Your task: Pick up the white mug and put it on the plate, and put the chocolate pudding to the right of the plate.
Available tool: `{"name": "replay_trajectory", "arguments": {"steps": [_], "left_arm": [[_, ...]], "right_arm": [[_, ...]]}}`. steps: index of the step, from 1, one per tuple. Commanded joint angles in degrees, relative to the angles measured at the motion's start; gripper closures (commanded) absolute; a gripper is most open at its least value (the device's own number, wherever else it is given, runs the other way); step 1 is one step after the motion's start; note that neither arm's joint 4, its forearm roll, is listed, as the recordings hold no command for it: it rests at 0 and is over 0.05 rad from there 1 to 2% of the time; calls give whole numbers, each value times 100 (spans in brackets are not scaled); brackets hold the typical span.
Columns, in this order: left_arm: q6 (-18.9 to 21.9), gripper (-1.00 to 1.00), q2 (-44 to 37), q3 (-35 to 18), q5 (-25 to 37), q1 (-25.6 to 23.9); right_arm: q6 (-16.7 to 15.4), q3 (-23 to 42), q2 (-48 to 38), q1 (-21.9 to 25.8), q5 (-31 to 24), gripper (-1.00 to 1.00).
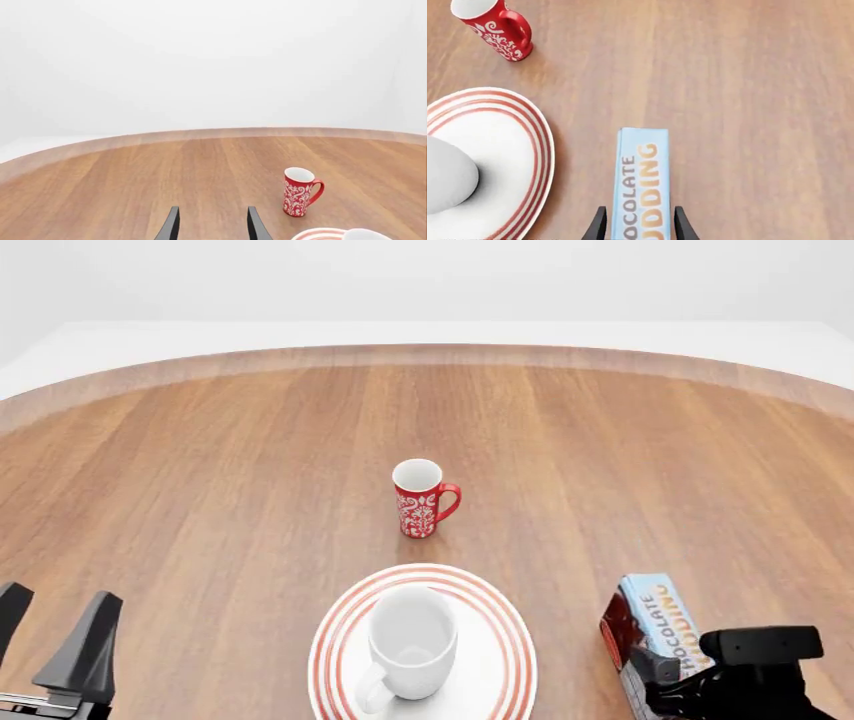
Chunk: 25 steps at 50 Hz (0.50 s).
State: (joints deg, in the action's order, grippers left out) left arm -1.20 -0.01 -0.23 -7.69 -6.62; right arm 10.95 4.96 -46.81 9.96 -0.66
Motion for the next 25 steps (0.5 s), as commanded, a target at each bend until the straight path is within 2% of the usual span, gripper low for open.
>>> {"name": "replay_trajectory", "arguments": {"steps": [1,8,11,14,25], "left_arm": [[-2,-100,0,-3,-8,-3],[-3,-100,0,-3,-13,-7],[0,-100,0,-7,-14,-14],[4,-100,0,-4,-23,-20],[-8,-100,0,-5,-31,-24]], "right_arm": [[44,-171,-123,49,-40,-100],[52,-4,224,45,-439,-100],[31,302,708,43,-1001,-100],[21,398,879,53,-1197,-100],[27,625,1203,109,-1582,-100]]}}
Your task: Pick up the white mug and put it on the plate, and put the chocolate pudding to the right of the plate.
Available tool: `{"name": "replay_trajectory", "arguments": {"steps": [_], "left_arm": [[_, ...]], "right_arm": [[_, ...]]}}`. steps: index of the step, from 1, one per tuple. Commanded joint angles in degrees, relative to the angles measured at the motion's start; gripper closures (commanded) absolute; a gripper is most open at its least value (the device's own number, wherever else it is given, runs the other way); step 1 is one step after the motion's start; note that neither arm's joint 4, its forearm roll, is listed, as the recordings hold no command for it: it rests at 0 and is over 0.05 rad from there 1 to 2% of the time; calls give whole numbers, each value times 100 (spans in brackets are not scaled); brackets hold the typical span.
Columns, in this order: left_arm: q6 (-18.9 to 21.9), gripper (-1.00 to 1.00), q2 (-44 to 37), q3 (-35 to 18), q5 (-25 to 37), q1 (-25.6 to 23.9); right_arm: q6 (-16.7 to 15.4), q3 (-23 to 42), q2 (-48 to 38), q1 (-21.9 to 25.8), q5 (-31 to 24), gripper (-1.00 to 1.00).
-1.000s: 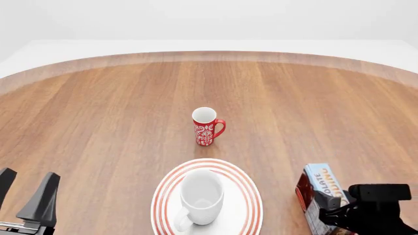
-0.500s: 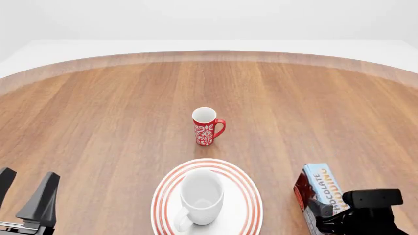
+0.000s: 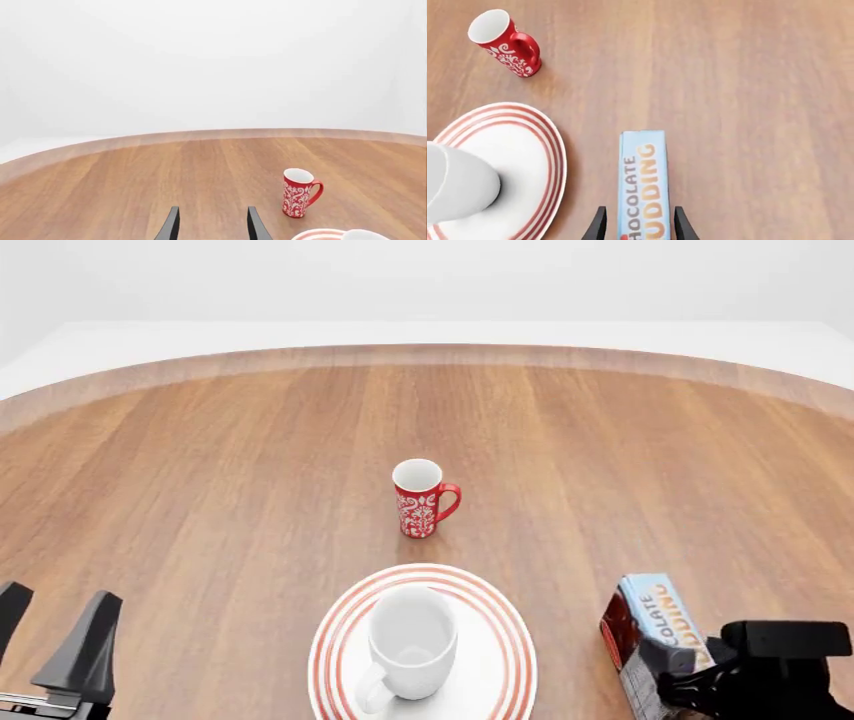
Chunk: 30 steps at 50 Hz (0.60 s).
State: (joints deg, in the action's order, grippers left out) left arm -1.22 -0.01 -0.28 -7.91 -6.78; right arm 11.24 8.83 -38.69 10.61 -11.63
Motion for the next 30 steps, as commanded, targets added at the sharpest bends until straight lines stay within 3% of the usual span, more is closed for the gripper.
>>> {"name": "replay_trajectory", "arguments": {"steps": [1,17,30], "left_arm": [[-9,-100,0,0,-11,-7],[-23,-100,0,1,-30,-9],[-33,-100,0,4,-36,-6]], "right_arm": [[4,281,426,56,-535,-100],[-13,999,1000,87,-1325,-100],[-295,2410,1739,-193,-2247,-100]]}}
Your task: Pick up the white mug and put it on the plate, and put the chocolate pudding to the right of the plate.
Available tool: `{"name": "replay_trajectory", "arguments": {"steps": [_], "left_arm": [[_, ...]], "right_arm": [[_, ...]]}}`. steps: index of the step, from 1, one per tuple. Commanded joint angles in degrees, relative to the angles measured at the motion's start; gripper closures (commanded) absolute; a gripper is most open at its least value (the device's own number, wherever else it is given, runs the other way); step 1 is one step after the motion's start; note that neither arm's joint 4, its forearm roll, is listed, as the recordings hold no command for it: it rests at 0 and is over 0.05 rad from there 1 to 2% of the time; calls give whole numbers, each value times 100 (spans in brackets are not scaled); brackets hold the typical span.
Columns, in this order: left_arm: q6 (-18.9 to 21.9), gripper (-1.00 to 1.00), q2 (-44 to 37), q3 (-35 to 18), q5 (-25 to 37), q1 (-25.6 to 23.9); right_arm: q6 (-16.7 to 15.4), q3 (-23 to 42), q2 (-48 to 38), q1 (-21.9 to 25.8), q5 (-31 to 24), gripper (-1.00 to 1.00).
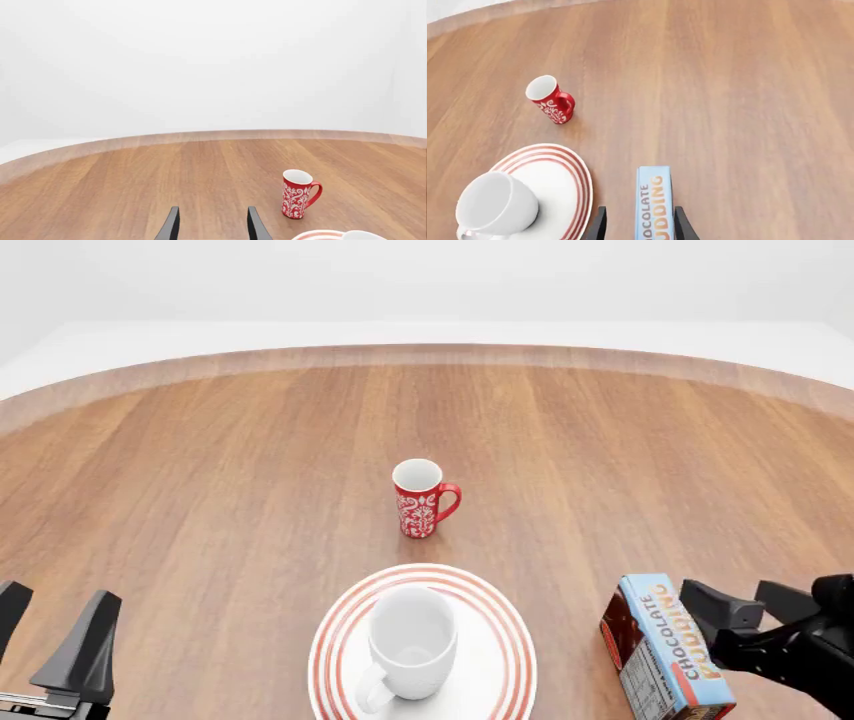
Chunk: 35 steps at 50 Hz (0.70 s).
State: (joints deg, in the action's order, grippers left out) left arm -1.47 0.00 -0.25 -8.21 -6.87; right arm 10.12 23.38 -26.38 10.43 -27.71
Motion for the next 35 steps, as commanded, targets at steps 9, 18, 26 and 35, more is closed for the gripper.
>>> {"name": "replay_trajectory", "arguments": {"steps": [9,18,26,35], "left_arm": [[-9,-100,0,3,-2,4],[-6,-100,0,1,2,2],[-3,-100,0,1,2,1],[25,-100,0,2,3,-17]], "right_arm": [[-433,1511,789,-400,-835,-100],[-626,1717,1153,-594,-873,-100],[-783,1939,1482,-675,-911,-100],[-1185,2154,2195,-926,-886,-100]]}}
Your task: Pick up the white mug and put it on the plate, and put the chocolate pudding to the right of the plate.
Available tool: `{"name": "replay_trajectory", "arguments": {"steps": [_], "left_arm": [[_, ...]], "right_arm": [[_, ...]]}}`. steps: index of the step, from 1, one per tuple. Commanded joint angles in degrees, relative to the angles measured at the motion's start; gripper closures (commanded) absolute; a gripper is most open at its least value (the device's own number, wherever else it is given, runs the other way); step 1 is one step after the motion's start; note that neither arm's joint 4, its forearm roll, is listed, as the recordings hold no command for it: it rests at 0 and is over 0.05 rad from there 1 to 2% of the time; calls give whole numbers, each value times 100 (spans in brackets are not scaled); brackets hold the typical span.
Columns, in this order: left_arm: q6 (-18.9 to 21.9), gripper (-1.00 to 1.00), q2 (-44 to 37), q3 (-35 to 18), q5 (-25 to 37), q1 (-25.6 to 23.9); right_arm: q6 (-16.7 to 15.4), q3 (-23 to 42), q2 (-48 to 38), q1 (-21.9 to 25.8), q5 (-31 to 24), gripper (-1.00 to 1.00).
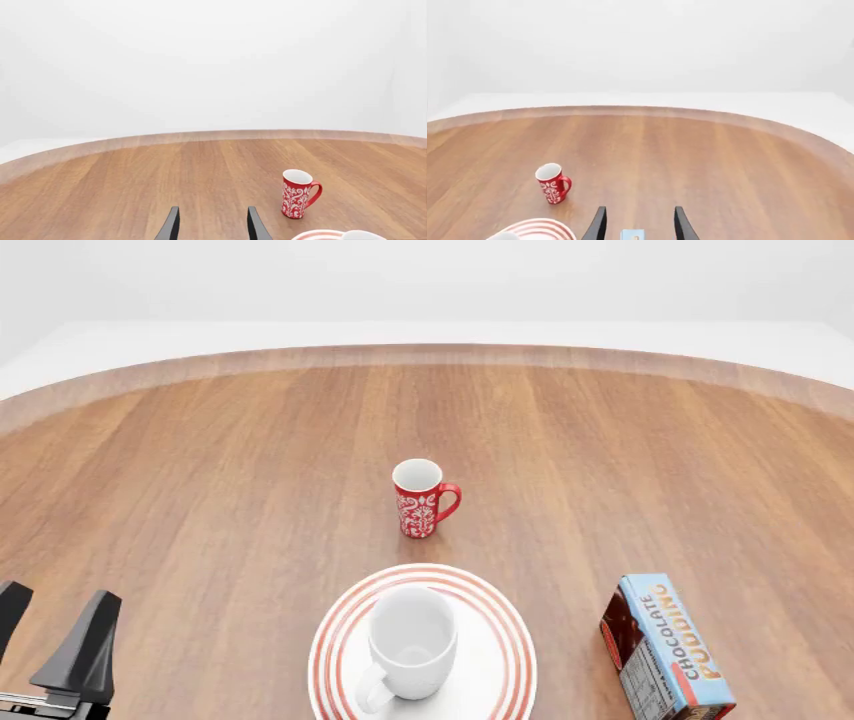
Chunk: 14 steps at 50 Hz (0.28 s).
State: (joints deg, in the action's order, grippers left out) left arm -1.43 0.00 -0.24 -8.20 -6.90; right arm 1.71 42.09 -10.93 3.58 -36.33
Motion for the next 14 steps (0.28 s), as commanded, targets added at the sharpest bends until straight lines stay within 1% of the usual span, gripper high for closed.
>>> {"name": "replay_trajectory", "arguments": {"steps": [1,3,5,6,7,9,13,14], "left_arm": [[24,-100,0,0,6,-16],[23,-100,0,-3,9,-15],[24,-100,0,-3,10,-19],[23,-100,0,-2,11,-18],[23,-100,0,-2,11,-18],[33,-100,0,-1,15,-26],[35,-100,0,-1,20,-21],[38,-100,0,-2,24,-18]], "right_arm": [[-420,318,759,-286,-20,-100],[-506,376,907,-343,-14,-100],[-496,417,1024,-387,-11,-100],[-600,484,1087,-433,38,-100],[-611,541,1092,-466,89,-100],[-542,553,1089,-508,125,-100],[-523,598,1092,-587,265,-100],[-558,653,1092,-632,344,-100]]}}
